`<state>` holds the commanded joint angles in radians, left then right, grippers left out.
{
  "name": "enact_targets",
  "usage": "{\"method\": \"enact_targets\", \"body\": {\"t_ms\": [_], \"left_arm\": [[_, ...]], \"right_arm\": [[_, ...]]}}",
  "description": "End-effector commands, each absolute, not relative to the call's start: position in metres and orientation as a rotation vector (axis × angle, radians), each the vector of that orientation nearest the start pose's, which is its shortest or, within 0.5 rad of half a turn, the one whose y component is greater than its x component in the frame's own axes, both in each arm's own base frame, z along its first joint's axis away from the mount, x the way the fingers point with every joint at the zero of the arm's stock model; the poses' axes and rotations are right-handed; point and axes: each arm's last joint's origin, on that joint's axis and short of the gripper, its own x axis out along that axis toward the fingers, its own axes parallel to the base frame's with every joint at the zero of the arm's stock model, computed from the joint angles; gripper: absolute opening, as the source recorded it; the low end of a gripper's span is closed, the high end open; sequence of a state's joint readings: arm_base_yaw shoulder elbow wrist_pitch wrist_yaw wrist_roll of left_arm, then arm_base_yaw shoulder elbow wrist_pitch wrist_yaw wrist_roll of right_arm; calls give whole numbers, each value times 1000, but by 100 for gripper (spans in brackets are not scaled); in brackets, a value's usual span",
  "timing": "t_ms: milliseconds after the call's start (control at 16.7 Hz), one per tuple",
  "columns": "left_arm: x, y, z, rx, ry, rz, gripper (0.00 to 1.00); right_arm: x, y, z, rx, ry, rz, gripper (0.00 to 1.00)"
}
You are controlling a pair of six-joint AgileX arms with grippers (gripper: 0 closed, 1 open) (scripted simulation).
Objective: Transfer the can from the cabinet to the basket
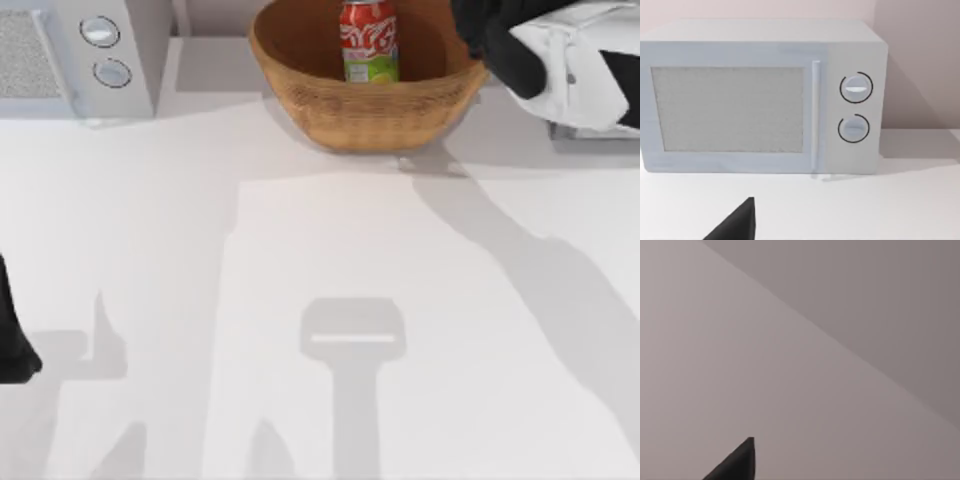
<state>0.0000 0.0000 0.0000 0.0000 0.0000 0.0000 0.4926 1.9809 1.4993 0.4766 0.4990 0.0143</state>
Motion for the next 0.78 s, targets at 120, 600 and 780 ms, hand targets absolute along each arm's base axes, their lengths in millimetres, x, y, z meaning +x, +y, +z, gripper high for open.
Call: {"method": "enact_targets", "body": {"t_ms": [120, 600, 780], "left_arm": [[106, -1, 160, 0, 0, 0, 100], [106, -1, 160, 0, 0, 0, 100], [106, -1, 160, 0, 0, 0, 100]], "right_arm": [[391, 180, 308, -1, -7, 14, 100], [197, 40, 331, 13, -83, -4, 100], [141, 16, 284, 10, -91, -7, 100]]}}
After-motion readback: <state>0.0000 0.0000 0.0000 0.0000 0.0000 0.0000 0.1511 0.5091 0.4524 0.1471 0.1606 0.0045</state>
